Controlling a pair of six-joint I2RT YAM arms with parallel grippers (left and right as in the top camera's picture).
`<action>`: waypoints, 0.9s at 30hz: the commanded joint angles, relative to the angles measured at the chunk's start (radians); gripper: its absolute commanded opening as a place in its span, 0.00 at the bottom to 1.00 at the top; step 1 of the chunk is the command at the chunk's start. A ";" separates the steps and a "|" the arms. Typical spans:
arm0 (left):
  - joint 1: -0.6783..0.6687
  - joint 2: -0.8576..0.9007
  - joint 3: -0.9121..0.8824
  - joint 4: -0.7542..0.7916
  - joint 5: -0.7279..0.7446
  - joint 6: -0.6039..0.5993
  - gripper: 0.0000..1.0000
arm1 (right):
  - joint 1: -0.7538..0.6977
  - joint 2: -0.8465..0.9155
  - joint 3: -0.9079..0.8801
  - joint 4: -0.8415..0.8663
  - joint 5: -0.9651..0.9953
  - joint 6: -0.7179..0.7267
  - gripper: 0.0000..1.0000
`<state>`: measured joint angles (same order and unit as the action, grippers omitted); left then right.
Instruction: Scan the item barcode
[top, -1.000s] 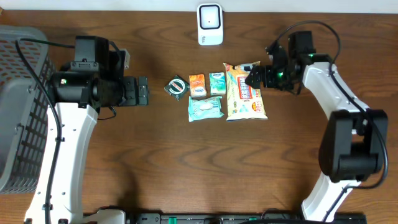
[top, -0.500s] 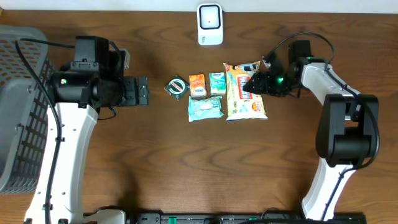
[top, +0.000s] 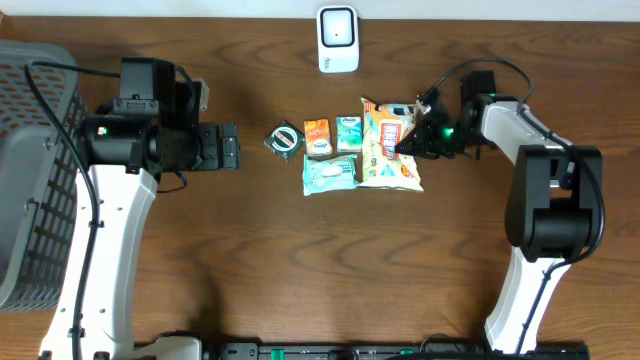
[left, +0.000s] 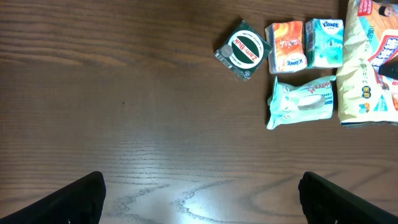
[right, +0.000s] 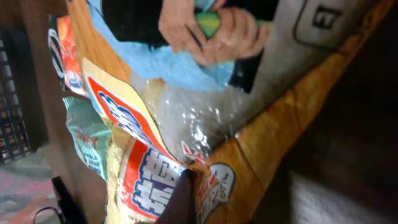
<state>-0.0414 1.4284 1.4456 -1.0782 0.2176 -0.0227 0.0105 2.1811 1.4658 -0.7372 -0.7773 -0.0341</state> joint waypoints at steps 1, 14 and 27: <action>-0.003 0.003 -0.005 -0.006 -0.010 -0.001 0.98 | -0.032 -0.034 0.032 -0.038 0.059 0.003 0.01; -0.003 0.003 -0.005 -0.006 -0.010 -0.001 0.98 | 0.065 -0.403 0.084 -0.134 0.583 0.022 0.01; -0.003 0.003 -0.005 -0.006 -0.010 -0.001 0.98 | 0.079 -0.333 0.076 -0.130 0.616 0.067 0.81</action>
<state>-0.0414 1.4284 1.4456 -1.0782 0.2176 -0.0227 0.1246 1.8004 1.5509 -0.8730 -0.1532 0.0166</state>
